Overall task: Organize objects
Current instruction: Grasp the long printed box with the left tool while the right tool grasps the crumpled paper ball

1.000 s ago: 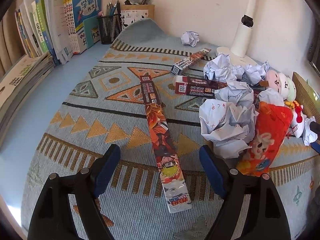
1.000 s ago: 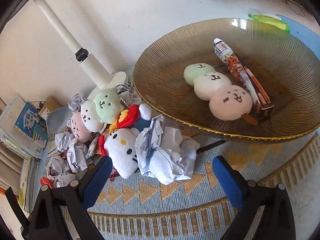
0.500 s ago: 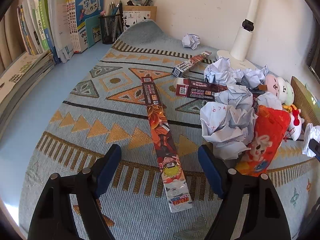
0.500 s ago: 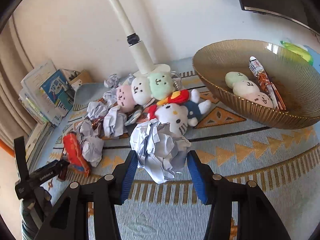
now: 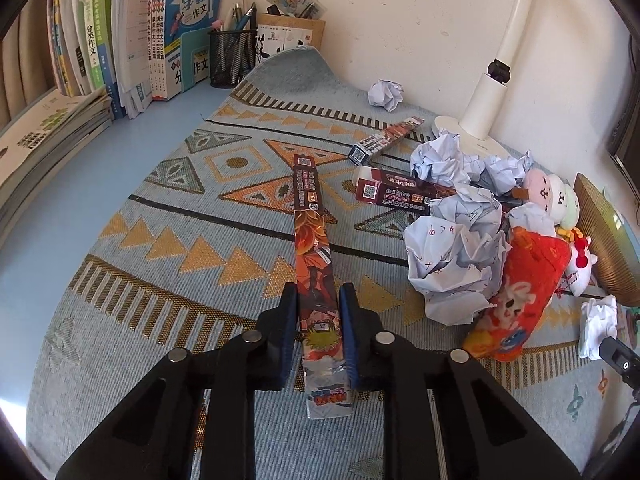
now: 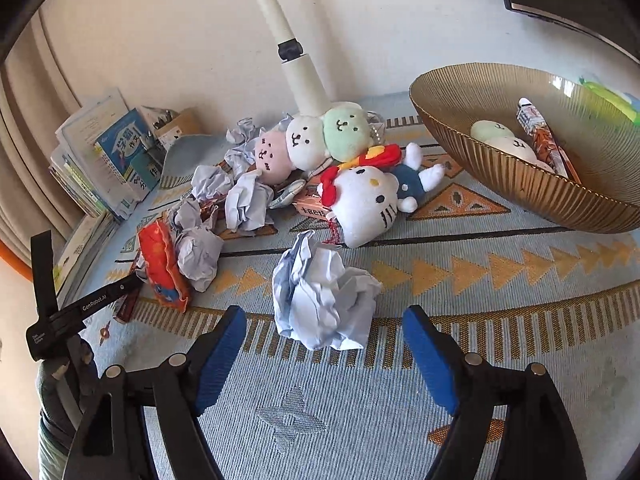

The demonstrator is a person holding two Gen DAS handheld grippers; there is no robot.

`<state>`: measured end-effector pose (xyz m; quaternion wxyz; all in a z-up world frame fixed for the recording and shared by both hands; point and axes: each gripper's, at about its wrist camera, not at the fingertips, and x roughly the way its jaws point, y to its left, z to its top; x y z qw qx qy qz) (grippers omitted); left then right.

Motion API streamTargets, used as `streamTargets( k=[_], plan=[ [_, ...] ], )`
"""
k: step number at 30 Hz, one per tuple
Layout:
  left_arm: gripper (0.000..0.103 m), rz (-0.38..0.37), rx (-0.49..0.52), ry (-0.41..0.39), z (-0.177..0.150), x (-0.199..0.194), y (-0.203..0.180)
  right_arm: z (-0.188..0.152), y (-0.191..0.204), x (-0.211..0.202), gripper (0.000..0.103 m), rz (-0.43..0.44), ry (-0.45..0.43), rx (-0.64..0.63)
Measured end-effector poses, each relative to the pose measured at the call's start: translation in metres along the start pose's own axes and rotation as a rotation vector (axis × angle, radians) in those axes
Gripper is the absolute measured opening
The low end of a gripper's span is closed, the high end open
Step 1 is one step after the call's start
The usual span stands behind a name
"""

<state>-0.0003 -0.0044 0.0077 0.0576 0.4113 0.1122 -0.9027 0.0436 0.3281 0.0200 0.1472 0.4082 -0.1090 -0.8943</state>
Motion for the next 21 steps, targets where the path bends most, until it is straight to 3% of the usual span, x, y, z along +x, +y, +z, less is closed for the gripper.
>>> streamTargets(
  k=[13,17,21],
  plan=[
    [0.016,-0.037,-0.007,0.005,-0.002,-0.001,0.002,0.000,0.004,0.004,0.086,-0.012,0.017,-0.013],
    [0.028,-0.062,0.002,0.007,-0.003,-0.001,0.000,0.001,0.007,0.006,0.088,-0.029,0.019,-0.027],
    [0.030,-0.056,0.015,0.008,-0.002,-0.001,-0.002,0.008,0.007,0.024,0.089,-0.030,0.107,-0.003]
  ],
)
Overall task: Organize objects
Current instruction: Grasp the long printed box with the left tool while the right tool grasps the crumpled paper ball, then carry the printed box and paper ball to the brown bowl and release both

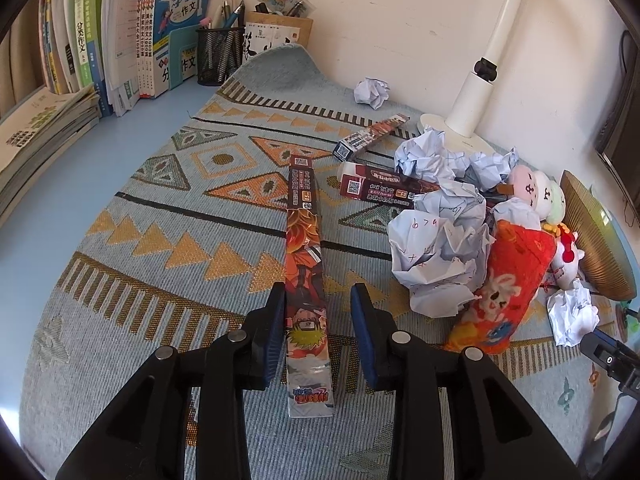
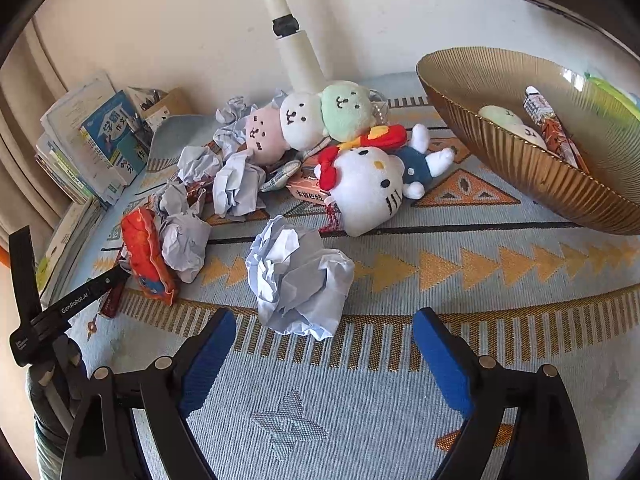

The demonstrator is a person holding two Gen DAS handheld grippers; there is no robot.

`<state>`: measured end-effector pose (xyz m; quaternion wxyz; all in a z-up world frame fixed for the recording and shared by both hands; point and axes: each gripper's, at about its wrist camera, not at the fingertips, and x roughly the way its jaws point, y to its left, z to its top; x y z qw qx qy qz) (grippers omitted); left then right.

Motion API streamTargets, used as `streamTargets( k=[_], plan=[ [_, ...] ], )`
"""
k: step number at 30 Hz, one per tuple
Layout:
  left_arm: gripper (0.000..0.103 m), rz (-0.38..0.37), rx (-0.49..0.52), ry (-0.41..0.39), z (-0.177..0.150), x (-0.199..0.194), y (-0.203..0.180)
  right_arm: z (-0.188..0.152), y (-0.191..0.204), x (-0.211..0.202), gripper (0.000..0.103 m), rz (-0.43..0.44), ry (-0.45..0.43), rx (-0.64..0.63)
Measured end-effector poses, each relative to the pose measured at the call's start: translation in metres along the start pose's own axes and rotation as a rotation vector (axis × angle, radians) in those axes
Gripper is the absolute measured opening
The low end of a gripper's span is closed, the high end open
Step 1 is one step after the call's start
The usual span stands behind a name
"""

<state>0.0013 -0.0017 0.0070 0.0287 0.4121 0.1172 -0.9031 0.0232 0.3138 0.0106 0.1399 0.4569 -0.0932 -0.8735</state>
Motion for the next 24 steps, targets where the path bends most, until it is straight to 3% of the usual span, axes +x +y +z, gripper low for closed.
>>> streamTargets(
  k=[5,7,8,9,11,16,20,24],
  plan=[
    [0.030,-0.005,0.001,0.001,0.001,0.001,0.001,0.013,0.012,0.017,0.090,-0.022,-0.015,0.005],
    [0.030,-0.003,0.003,0.001,0.001,0.001,0.001,0.012,0.021,0.018,0.075,-0.068,-0.028,-0.043],
    [0.030,-0.001,0.006,0.001,0.001,0.001,0.000,0.010,0.026,0.015,0.056,-0.056,-0.046,-0.071],
    [0.028,0.006,0.009,0.000,0.001,0.001,0.000,0.008,0.030,0.012,0.051,-0.053,-0.063,-0.094],
    [0.016,0.009,0.010,0.000,0.000,0.001,0.000,0.005,0.035,0.004,0.049,-0.053,-0.102,-0.128],
    [0.015,-0.015,0.021,-0.077,-0.001,-0.016,0.000,-0.001,0.037,-0.012,0.049,0.011,-0.165,-0.163],
    [0.015,-0.113,-0.020,-0.123,-0.009,-0.045,0.004,0.001,0.033,-0.013,0.049,0.028,-0.158,-0.143],
    [0.015,-0.163,-0.015,-0.158,-0.010,-0.082,-0.013,-0.001,0.027,-0.029,0.049,0.045,-0.202,-0.108]
  ],
)
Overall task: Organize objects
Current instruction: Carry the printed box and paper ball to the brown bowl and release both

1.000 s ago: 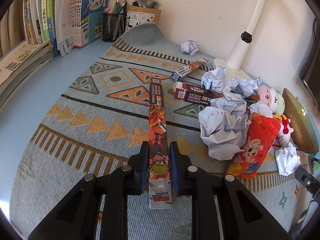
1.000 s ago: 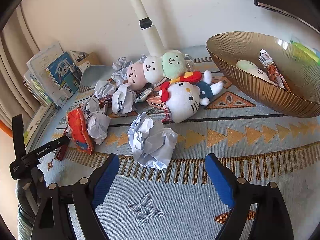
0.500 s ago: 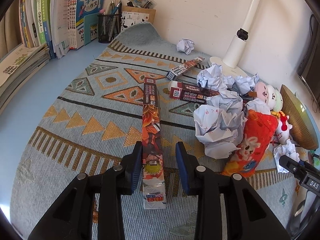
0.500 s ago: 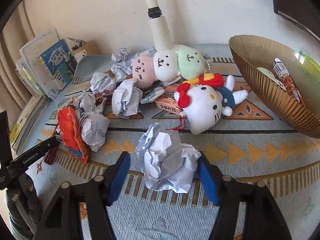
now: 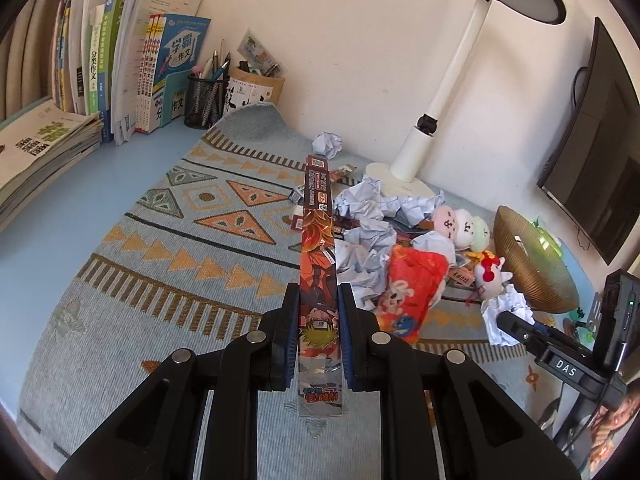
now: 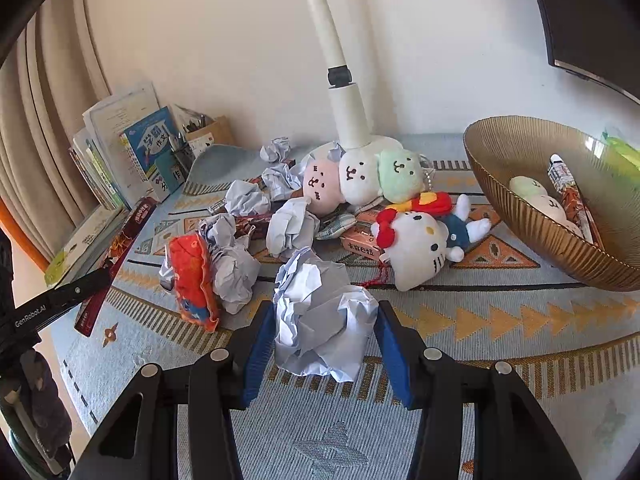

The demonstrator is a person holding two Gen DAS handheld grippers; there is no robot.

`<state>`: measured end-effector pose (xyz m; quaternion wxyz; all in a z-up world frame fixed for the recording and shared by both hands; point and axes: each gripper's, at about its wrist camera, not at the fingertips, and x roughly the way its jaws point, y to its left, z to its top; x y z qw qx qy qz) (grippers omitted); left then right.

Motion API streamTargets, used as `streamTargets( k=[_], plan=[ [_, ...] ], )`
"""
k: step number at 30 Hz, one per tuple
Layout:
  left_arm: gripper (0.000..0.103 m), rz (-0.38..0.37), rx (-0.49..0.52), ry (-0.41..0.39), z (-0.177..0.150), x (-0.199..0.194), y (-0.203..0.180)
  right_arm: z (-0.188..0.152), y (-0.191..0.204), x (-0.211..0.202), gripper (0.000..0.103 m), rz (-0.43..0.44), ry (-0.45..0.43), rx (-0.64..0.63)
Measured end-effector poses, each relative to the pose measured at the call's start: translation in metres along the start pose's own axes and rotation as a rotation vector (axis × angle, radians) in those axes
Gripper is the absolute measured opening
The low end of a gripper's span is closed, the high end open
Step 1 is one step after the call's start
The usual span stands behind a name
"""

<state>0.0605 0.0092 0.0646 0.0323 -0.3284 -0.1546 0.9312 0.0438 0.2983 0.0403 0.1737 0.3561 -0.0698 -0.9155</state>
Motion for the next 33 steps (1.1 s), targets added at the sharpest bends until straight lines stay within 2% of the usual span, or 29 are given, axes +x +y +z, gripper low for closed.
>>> streamTargets(
  k=[3,6,9,11,14,16,17,18,20,21,23,24,26,29,30,32,33],
  plan=[
    [0.015,-0.060,0.065,-0.016,0.014,-0.013,-0.041,0.001,-0.018,-0.022,0.049,0.005,-0.010,0.075],
    [0.015,-0.173,0.101,-0.006,0.032,-0.007,-0.095,0.013,-0.047,-0.069,0.049,-0.039,-0.098,0.127],
    [0.015,-0.288,0.122,0.043,0.044,0.016,-0.156,0.034,-0.084,-0.119,0.049,-0.151,-0.207,0.175],
    [0.015,-0.342,0.143,0.070,0.048,0.037,-0.198,0.046,-0.113,-0.139,0.049,-0.248,-0.250,0.222],
    [0.015,-0.402,0.159,0.115,0.050,0.073,-0.252,0.059,-0.155,-0.137,0.050,-0.386,-0.216,0.285],
    [0.015,-0.416,0.177,0.120,0.051,0.094,-0.282,0.068,-0.178,-0.127,0.050,-0.385,-0.181,0.336],
    [0.015,-0.413,0.196,0.110,0.052,0.102,-0.294,0.072,-0.186,-0.121,0.054,-0.367,-0.172,0.352],
    [0.015,-0.409,0.210,0.091,0.053,0.109,-0.306,0.076,-0.194,-0.115,0.068,-0.348,-0.168,0.357],
    [0.031,-0.367,0.225,0.068,0.052,0.124,-0.319,0.080,-0.204,-0.102,0.087,-0.309,-0.143,0.347],
    [0.037,-0.344,0.224,0.086,0.051,0.129,-0.320,0.077,-0.206,-0.098,0.087,-0.325,-0.129,0.356],
    [0.036,-0.367,0.209,0.143,0.049,0.132,-0.308,0.067,-0.202,-0.103,0.087,-0.340,-0.138,0.346],
    [0.036,-0.371,0.194,0.144,0.048,0.128,-0.297,0.061,-0.197,-0.107,0.087,-0.345,-0.147,0.331],
    [0.036,-0.345,0.188,0.120,0.044,0.108,-0.271,0.049,-0.180,-0.114,0.087,-0.368,-0.142,0.283],
    [0.040,-0.326,0.197,0.066,0.038,0.063,-0.224,0.034,-0.136,-0.114,0.087,-0.354,-0.116,0.173],
    [0.046,-0.300,0.197,0.035,0.036,0.046,-0.207,0.030,-0.119,-0.111,0.088,-0.337,-0.109,0.131],
    [0.071,-0.244,0.178,-0.031,0.033,0.016,-0.169,0.024,-0.080,-0.103,0.094,-0.289,-0.098,0.051],
    [0.094,-0.209,0.158,-0.071,0.032,0.002,-0.149,0.022,-0.063,-0.098,0.103,-0.259,-0.094,0.025]
  ],
)
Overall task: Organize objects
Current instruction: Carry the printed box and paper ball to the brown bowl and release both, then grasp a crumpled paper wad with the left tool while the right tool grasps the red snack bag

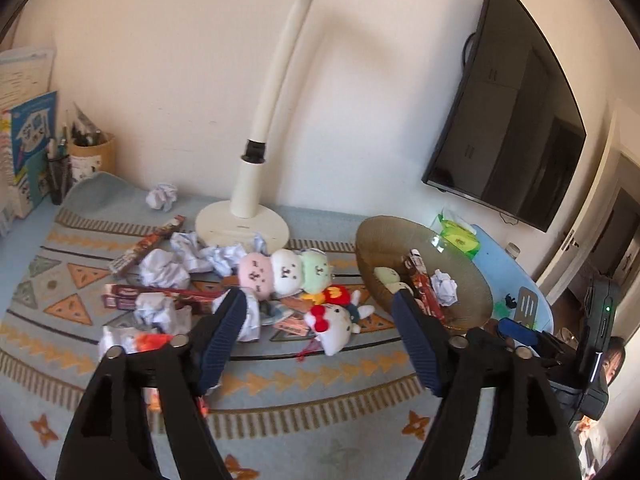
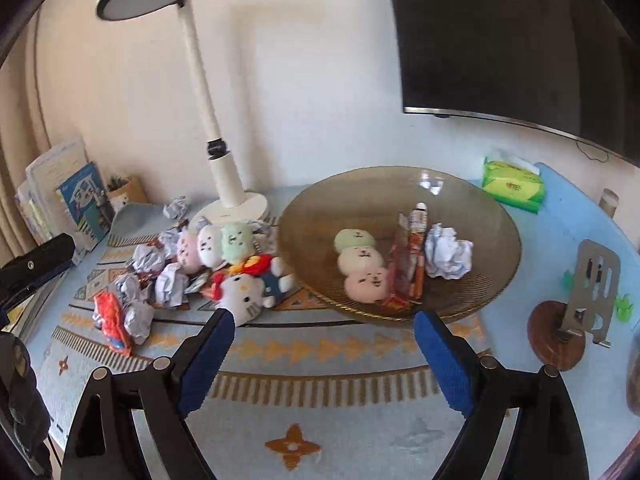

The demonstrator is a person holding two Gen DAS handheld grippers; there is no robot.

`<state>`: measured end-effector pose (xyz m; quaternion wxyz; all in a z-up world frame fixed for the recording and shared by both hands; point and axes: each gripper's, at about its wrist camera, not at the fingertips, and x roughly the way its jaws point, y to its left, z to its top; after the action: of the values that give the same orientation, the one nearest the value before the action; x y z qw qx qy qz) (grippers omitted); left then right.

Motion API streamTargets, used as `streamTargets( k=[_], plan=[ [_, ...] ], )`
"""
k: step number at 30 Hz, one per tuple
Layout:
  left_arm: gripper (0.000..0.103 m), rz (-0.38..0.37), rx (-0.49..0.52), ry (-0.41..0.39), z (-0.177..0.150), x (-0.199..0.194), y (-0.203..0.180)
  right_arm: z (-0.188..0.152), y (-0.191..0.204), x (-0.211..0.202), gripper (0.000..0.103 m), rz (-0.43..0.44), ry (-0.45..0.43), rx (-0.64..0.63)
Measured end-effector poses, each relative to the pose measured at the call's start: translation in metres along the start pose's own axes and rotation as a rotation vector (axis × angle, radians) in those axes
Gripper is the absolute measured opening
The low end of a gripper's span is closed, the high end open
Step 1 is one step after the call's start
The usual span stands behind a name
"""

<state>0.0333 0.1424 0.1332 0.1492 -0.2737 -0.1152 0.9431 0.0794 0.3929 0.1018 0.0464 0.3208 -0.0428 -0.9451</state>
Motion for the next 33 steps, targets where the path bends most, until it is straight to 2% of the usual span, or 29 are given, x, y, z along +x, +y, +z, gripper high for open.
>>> streamTargets(
  k=[1,2,3,7,10,12,15,18,22,30,31,33],
  plan=[
    [0.102,0.048,-0.015,-0.045,-0.003,-0.018,0.016,-0.003,0.016,0.002,0.103,0.033,0.001,-0.012],
    [0.102,0.103,-0.026,-0.077,-0.006,-0.031,0.032,-0.006,0.029,0.005,0.103,0.062,0.000,-0.013],
    [0.102,0.149,-0.033,-0.073,-0.008,-0.040,0.048,-0.008,0.040,0.011,0.103,0.073,0.009,-0.002],
    [0.101,0.307,-0.061,-0.035,-0.022,-0.046,0.106,-0.021,0.072,0.045,0.103,0.025,0.083,-0.022],
    [0.100,0.371,-0.073,0.023,-0.039,-0.028,0.137,-0.039,0.078,0.067,0.103,0.010,0.118,-0.026],
    [0.100,0.364,-0.078,0.062,-0.055,-0.014,0.149,-0.044,0.081,0.078,0.103,0.009,0.176,-0.030],
    [0.096,0.382,-0.129,0.141,-0.072,0.005,0.158,-0.046,0.091,0.079,0.103,0.000,0.161,-0.085],
    [0.096,0.393,-0.059,0.128,-0.073,0.004,0.145,-0.049,0.102,0.082,0.103,-0.008,0.171,-0.138],
    [0.098,0.386,0.015,0.120,-0.079,0.002,0.132,-0.050,0.107,0.076,0.103,-0.039,0.137,-0.159],
    [0.098,0.354,0.015,0.142,-0.079,0.005,0.134,-0.052,0.115,0.075,0.102,-0.052,0.129,-0.203],
    [0.098,0.355,0.015,0.143,-0.079,0.005,0.134,-0.052,0.117,0.073,0.098,-0.052,0.125,-0.206],
    [0.098,0.355,0.013,0.135,-0.079,0.004,0.134,-0.051,0.122,0.071,0.074,-0.002,0.129,-0.198]
  ],
)
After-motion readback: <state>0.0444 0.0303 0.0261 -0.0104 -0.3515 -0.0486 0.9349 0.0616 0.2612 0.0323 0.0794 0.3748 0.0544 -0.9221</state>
